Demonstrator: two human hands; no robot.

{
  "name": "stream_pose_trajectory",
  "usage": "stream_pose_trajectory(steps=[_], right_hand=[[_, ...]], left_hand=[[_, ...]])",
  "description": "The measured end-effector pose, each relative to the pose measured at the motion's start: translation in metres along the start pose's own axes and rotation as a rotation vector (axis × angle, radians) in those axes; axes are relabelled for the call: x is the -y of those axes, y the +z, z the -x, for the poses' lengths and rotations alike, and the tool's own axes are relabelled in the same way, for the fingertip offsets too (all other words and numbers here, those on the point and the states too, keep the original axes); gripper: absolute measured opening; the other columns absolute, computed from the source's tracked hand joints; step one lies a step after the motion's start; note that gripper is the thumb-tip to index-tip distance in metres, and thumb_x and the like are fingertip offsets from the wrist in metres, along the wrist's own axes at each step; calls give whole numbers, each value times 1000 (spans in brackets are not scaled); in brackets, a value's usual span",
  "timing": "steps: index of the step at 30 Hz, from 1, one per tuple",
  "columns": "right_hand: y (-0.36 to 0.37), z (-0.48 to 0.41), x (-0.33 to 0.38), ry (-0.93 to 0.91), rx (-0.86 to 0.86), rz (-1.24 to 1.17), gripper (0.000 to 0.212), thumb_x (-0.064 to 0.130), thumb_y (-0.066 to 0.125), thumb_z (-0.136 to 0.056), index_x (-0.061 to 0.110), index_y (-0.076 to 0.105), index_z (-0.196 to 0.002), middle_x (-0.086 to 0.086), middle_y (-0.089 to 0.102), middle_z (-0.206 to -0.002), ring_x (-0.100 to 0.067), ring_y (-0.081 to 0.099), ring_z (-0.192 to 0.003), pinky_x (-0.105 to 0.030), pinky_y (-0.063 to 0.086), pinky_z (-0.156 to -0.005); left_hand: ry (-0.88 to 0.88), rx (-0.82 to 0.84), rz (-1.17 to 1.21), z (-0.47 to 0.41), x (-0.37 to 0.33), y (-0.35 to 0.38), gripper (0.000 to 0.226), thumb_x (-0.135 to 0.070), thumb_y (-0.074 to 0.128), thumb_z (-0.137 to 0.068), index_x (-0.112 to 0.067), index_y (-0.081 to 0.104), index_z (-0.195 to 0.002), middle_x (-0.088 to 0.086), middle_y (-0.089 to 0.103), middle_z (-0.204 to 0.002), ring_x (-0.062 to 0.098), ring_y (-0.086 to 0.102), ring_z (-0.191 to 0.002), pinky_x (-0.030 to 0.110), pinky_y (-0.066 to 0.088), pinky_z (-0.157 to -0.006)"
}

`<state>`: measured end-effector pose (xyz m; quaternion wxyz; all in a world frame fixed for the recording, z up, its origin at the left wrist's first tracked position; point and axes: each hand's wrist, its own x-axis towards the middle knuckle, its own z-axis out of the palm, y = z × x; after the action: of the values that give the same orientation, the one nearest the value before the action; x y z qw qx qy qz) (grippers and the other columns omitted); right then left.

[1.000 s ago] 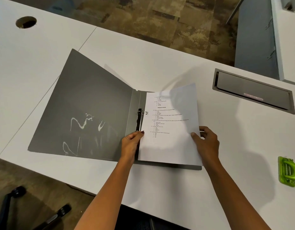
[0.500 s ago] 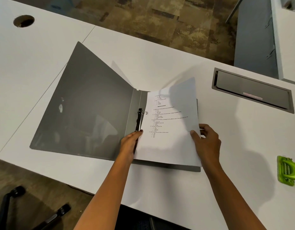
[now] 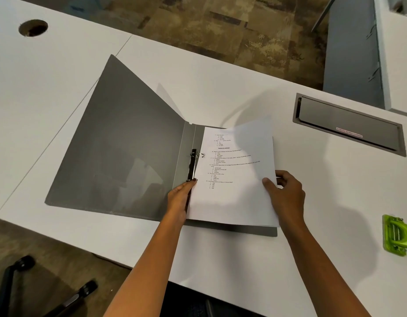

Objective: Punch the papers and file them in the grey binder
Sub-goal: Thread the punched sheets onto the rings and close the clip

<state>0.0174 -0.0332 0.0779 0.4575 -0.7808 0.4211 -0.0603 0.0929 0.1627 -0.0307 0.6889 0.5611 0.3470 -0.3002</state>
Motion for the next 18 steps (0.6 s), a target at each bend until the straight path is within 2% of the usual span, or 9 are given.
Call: stream_pose_trajectory(steps=[3,6,10,14,16,18], right_hand=[[1,0,1,4,-5,-1,32,18,63,-88,9,59,-118,-7,64,-112,-17,55,-89,-19,39,-66],[1,0,1,4,-8,2,31,18,64,-87,10,60,-117,-7,65,-111,-17,56,-89,-17,40,-64],[0,-1,2,0,-7,8,31,18,64,-87,9,60,-117,-8,65,-112,-17,56,-90,-23,40,-73],[-1,-1,2,13,5,5,32,19,64,-88,10,59,-118,-6,64,-111,-17,56,-90,-21,41,-70],[-2,-2,1,31,14,-12,33,19,64,-87,10,59,-119,-5,63,-110,-19,57,-91,-24,42,-73],[-3,-3,0,67,32,-48,34,21,66,-86,11,59,-118,-5,64,-110,-24,61,-95,-28,46,-77]], left_hand=[[-10,-9,-2,-1,-2,0,29,-23,73,-79,-8,70,-104,12,71,-105,34,66,-101,45,52,-92],[-14,-7,-10,0,-3,1,26,-22,72,-80,-9,69,-102,11,71,-104,31,66,-96,44,53,-91],[-4,9,-25,1,-5,1,27,-19,73,-80,-5,68,-102,13,71,-106,31,66,-95,45,53,-92],[-11,-3,-23,2,-4,-1,31,-18,73,-80,-1,66,-106,14,70,-104,30,65,-90,41,55,-84],[-13,6,-22,3,-2,-2,31,-18,72,-81,-2,67,-106,14,70,-104,30,66,-89,37,55,-80],[-19,38,-12,3,-1,-2,29,-17,70,-82,-2,67,-107,15,70,-106,30,66,-90,38,55,-82]])
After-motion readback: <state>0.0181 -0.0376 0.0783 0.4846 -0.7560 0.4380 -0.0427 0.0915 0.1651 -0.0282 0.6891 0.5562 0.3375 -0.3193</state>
